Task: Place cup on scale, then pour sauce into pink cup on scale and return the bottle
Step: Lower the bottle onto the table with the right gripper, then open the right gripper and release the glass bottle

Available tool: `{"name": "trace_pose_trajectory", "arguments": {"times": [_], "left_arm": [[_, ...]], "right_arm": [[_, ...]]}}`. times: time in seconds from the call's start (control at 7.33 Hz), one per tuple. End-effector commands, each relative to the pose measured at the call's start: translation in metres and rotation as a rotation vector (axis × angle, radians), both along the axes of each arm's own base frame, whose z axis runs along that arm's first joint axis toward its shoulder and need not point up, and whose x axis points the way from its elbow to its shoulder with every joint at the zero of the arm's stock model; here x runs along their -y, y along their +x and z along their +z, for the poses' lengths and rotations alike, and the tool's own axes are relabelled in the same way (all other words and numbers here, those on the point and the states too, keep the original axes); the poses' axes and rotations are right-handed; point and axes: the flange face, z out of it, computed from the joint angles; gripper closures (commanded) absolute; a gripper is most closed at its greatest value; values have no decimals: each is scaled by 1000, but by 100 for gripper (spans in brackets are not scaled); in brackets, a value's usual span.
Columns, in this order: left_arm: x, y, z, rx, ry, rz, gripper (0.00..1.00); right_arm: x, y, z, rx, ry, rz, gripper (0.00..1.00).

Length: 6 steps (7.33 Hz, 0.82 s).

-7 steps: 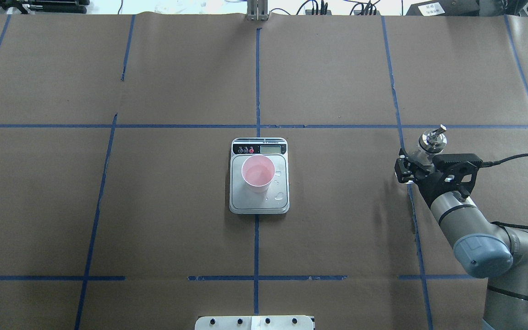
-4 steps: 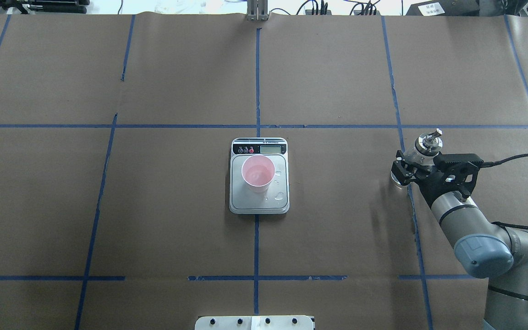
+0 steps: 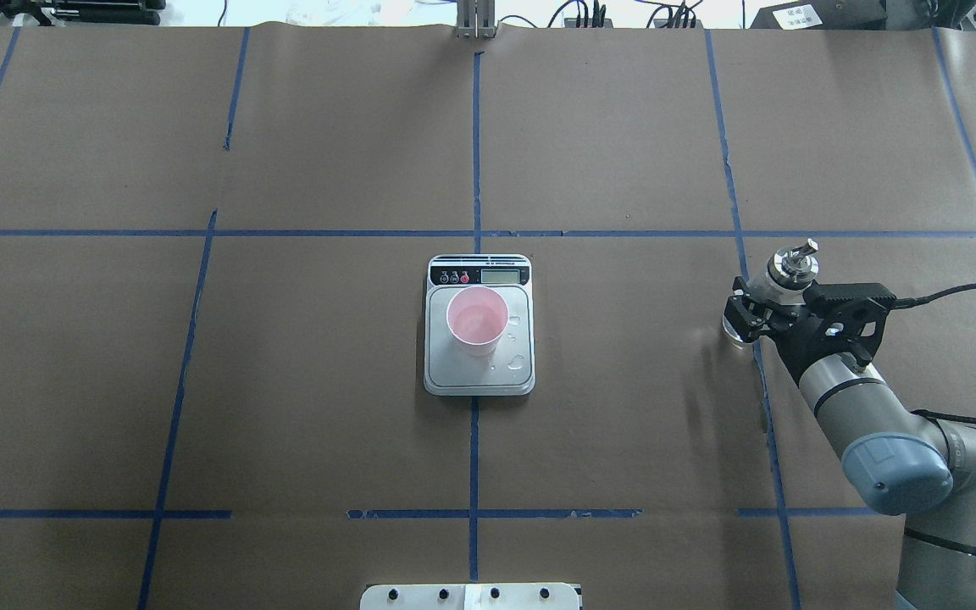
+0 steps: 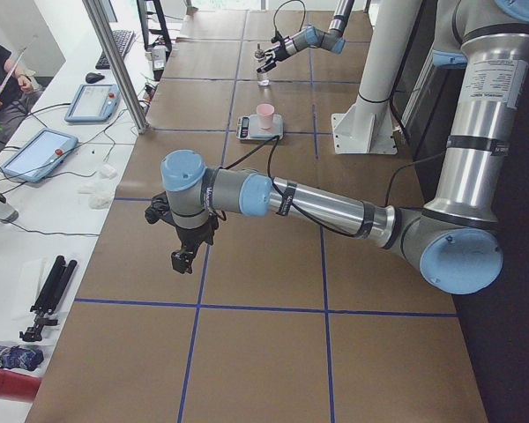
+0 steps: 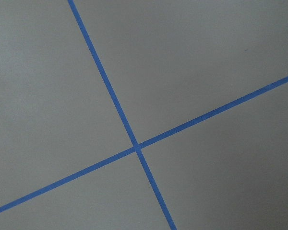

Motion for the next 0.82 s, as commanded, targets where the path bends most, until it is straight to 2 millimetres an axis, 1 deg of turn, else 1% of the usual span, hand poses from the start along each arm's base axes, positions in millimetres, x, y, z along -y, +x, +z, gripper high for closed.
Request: {"name": "trace_pose_trajectory", "arguments": {"times": [0.0, 0.14, 0.27, 0.41, 0.55, 0.68], "left_arm": [[1, -1, -2, 0, 3, -2, 0], [1, -1, -2, 0, 3, -2, 0], [1, -1, -2, 0, 3, -2, 0], [3, -2, -4, 18, 10, -3, 0], [4, -2, -4, 24, 12, -4, 0], [4, -3, -4, 24, 12, -6, 0]], "right_arm": [[-13, -4, 3, 2, -5, -24, 0], [-19, -8, 1, 6, -3, -38, 0], [-32, -5, -3, 9, 9, -47, 0], [-46, 10, -6, 9, 10, -68, 0], [-59, 30, -3, -6, 7, -82, 0], [-69, 43, 7, -29, 6, -79, 0]]}}
